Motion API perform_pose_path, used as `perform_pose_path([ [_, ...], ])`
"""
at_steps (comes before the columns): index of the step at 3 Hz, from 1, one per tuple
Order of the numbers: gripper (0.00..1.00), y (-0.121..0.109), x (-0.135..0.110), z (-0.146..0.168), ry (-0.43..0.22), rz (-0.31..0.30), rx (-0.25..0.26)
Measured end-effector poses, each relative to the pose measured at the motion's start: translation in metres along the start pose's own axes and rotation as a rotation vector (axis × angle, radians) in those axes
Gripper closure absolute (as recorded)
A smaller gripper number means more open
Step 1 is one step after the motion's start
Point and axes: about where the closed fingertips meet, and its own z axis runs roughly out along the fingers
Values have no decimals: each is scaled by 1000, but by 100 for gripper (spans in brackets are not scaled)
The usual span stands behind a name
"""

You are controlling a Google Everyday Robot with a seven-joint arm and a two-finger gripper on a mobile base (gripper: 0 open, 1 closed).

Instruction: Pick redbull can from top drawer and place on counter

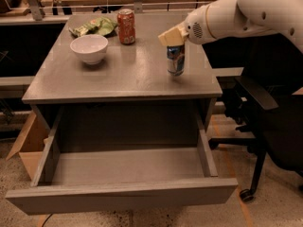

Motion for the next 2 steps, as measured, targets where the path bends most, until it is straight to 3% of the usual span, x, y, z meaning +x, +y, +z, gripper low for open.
perform_pose_path([
  [2,100,-18,25,11,-9,62,1],
])
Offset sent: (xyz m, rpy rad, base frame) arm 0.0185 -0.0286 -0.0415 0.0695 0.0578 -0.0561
